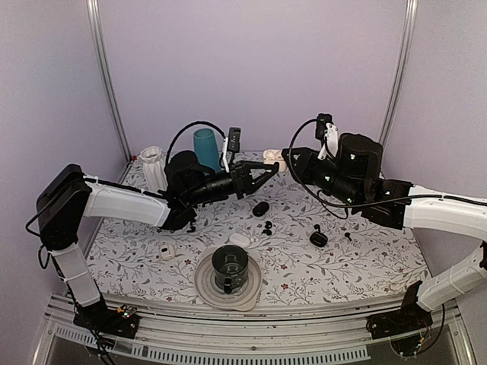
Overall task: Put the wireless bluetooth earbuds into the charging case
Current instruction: Insert the right earbud at the center of the board.
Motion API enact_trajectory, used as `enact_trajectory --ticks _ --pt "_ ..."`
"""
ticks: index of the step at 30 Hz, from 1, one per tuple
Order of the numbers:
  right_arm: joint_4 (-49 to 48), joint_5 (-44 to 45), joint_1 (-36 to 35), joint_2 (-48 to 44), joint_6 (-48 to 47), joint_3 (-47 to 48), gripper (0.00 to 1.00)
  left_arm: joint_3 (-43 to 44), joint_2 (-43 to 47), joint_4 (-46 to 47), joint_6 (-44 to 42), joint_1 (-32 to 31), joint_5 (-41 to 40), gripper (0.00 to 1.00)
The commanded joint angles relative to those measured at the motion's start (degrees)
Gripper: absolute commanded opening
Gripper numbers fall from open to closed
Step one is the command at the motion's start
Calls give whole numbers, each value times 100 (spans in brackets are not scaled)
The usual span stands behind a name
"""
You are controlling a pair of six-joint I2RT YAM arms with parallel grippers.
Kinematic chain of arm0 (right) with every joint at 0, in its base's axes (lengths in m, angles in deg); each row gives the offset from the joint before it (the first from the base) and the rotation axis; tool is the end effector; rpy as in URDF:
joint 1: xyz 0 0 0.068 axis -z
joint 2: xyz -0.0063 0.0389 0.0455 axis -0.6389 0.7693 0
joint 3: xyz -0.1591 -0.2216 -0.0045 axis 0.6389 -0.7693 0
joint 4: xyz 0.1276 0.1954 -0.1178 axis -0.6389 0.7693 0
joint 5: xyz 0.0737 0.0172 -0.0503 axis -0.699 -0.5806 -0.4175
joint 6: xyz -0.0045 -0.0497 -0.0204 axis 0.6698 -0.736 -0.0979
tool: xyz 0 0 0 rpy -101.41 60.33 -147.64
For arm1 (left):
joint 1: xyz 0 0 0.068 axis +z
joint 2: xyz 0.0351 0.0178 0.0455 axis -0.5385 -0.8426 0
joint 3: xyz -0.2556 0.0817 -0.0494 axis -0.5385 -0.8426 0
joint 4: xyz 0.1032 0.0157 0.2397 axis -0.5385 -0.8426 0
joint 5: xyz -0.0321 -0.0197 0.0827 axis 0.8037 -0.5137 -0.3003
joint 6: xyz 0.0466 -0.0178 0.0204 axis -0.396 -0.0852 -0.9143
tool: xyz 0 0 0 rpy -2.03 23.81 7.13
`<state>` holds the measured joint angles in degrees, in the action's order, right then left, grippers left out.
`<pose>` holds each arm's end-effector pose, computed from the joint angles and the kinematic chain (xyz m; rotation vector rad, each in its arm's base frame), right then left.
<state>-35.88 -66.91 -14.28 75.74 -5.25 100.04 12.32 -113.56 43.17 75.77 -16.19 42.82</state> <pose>0.1905 0.2446 0.3429 -0.1172 1.7283 0.8691 0.2522 -0.3117 0.2737 0.5746 1.4194 -1.5505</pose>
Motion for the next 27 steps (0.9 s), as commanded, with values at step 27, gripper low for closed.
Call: enact_trajectory --ticks 27 --pt "396 -498 -57 96 154 21 27 133 284 -188 -736 34 -148 0"
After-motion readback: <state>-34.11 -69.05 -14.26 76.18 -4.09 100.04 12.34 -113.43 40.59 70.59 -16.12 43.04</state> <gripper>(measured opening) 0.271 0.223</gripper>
